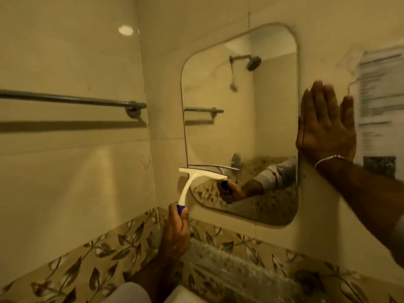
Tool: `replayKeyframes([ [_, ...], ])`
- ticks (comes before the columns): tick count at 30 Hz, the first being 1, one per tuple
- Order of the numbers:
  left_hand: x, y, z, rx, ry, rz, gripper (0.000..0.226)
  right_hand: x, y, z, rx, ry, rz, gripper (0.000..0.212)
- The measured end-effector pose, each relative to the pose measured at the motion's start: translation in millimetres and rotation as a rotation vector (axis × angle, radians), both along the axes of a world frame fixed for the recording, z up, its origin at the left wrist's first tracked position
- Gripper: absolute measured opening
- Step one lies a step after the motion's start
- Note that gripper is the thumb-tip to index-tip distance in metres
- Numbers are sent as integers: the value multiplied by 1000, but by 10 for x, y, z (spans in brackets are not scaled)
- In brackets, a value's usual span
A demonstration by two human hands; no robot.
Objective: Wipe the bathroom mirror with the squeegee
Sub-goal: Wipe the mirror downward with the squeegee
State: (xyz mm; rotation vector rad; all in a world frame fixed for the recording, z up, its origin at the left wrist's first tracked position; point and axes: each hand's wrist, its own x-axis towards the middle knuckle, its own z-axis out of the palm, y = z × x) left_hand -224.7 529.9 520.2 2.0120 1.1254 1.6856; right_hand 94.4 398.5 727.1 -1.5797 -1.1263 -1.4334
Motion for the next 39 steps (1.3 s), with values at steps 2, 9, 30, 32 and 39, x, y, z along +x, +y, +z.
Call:
replayKeyframes([
  [2, 55, 80, 352, 69, -3, -8, 13, -2, 1, 7, 0, 2, -19, 62],
  [9, 301, 169, 1650, 266, -107, -66, 12, 5, 8, -18, 16, -24, -33, 63],
  [30, 1031, 256, 3003, 297, -239, -61, 30, 23, 28, -11, 44, -51, -75, 64],
  [32, 1045, 247, 2967, 285, -242, -59, 32, 26, 36, -12, 45, -47, -78, 64],
  [39, 1056, 168, 2769, 285, -229, -43, 29, 32, 34, -14, 36, -41, -76, 65],
])
